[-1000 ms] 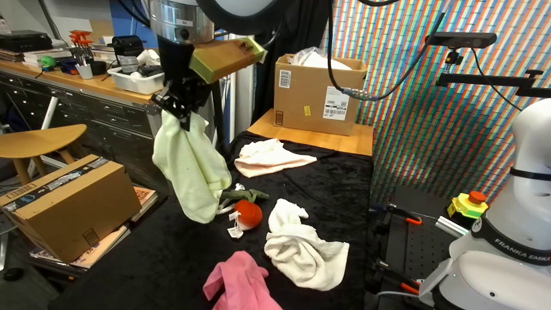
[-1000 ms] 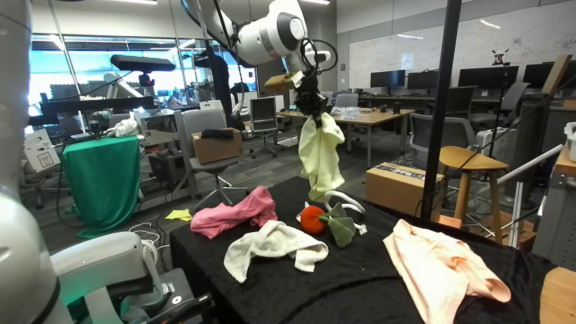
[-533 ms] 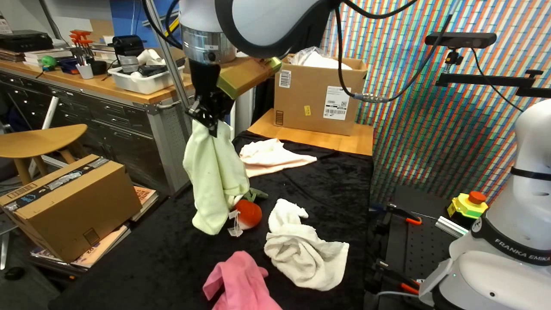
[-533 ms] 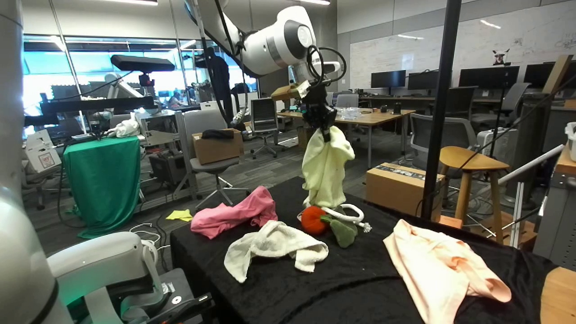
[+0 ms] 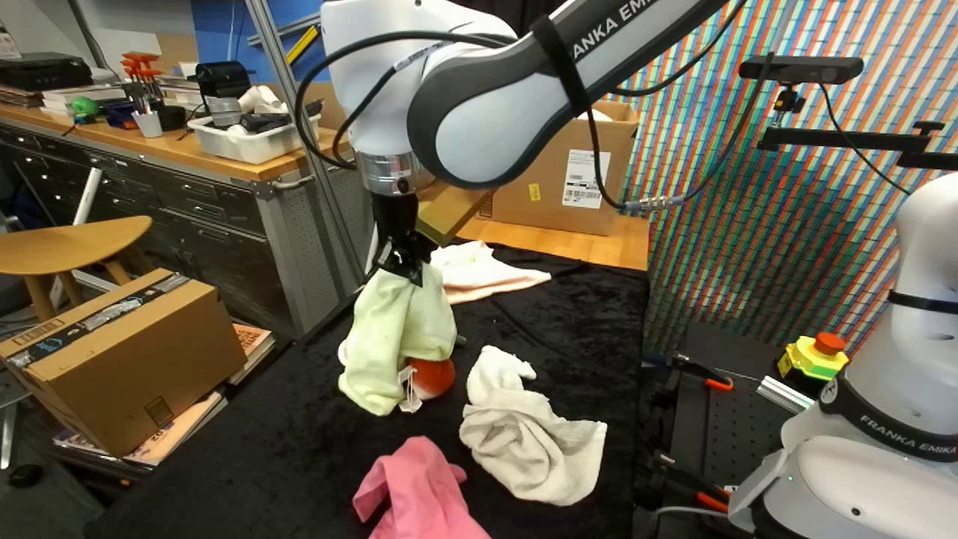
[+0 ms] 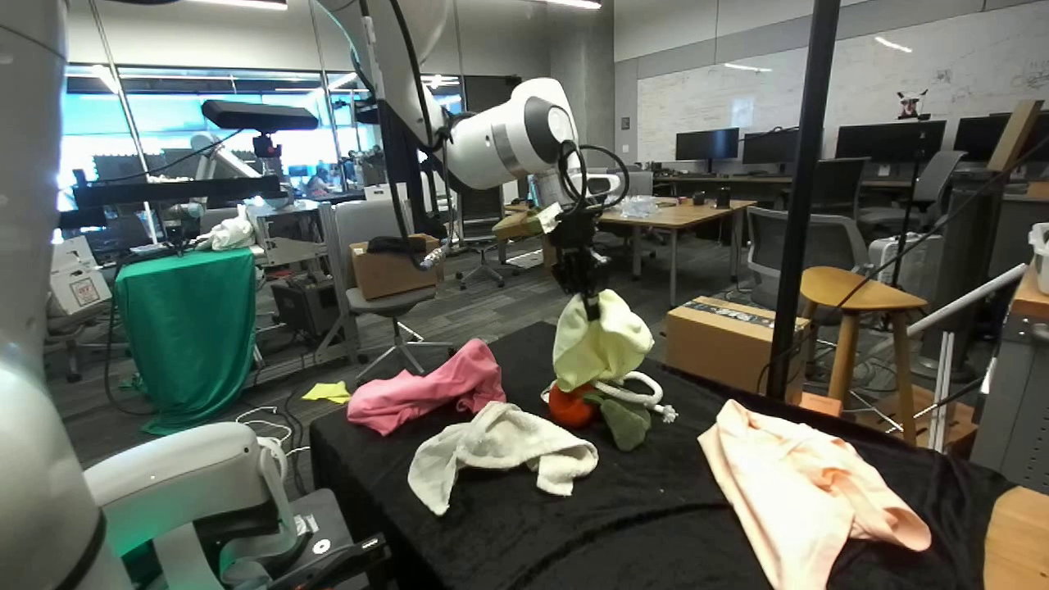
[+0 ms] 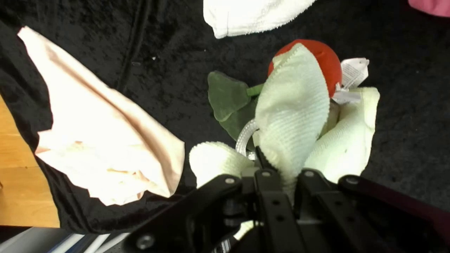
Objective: Pile the items on the black tablecloth together.
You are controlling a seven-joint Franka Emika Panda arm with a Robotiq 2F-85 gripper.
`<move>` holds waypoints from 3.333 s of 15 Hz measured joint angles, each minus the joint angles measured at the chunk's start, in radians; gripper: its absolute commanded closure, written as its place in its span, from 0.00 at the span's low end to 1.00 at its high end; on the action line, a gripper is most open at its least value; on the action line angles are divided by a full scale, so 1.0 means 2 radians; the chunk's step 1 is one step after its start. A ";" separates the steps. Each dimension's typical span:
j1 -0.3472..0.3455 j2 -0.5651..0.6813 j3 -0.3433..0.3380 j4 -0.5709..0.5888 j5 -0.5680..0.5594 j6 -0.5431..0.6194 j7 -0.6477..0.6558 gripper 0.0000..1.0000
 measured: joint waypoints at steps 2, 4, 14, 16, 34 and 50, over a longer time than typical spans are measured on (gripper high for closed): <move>0.000 0.002 0.002 -0.012 0.000 0.000 0.000 0.88; 0.000 0.006 0.006 -0.021 -0.001 0.000 0.000 0.62; -0.002 0.001 0.017 -0.028 0.014 0.006 -0.001 0.00; -0.005 -0.005 0.017 -0.028 0.016 0.009 -0.001 0.00; -0.162 -0.045 -0.011 -0.059 0.133 0.028 -0.321 0.00; -0.217 0.123 0.014 0.070 0.206 0.003 -0.541 0.00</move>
